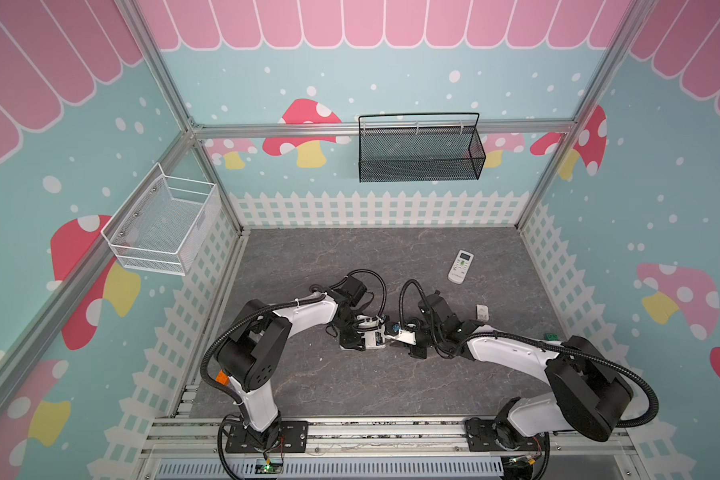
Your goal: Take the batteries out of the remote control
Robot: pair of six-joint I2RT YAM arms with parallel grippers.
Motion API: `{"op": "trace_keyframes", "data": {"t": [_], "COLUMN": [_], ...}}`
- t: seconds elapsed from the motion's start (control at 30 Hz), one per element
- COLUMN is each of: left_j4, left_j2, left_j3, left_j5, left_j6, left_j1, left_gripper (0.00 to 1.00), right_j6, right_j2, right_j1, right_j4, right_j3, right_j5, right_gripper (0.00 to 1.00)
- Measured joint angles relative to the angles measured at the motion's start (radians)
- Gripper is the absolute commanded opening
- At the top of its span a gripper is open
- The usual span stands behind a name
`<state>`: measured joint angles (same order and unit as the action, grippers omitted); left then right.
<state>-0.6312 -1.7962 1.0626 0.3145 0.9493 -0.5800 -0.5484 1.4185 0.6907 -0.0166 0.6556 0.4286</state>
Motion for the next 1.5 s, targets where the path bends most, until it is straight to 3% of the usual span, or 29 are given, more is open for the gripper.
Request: {"op": "trace_keyframes", "data": {"t": [0.13,0.47,0.93,1.23,1.5], "left_j4": [0.005,0.007,0.02,0.196,0.217], "left_j2": [0.0,0.004,0.011,0.01,0.01], "left_j3": [0.0,0.001,0.002,0.002,0.0], "left_j5": [-0.007,-0.049,-0.103,-0.271,-0.301], "left_j6": [-0.006,-0.022,-0.055,-0.055,-0.056], "left_j1": [-0.002,-0.018,-0.035,-0.027,-0.032], "left_gripper": [0.14,0.0,0.0,0.0,0.0], "right_j6": [0.003,0.005,0.041,0.039,0.031], "right_j2": [-0.012,-0.016,-0.015,-0.007,0.003], "right_j1": [0.009,0.011,0.024,-0.005,-0.005], "right_j4": [-0.04,-0.078,-0.15,-0.306,-0.33], "right_j3": [-0.026,-0.048,-0.079,-0.078,-0.076], "right_j5": [-0.022,-0.027,-0.066,-0.288,-0.29], "right_gripper": [0.0,0.0,0.0,0.0,0.0]}}
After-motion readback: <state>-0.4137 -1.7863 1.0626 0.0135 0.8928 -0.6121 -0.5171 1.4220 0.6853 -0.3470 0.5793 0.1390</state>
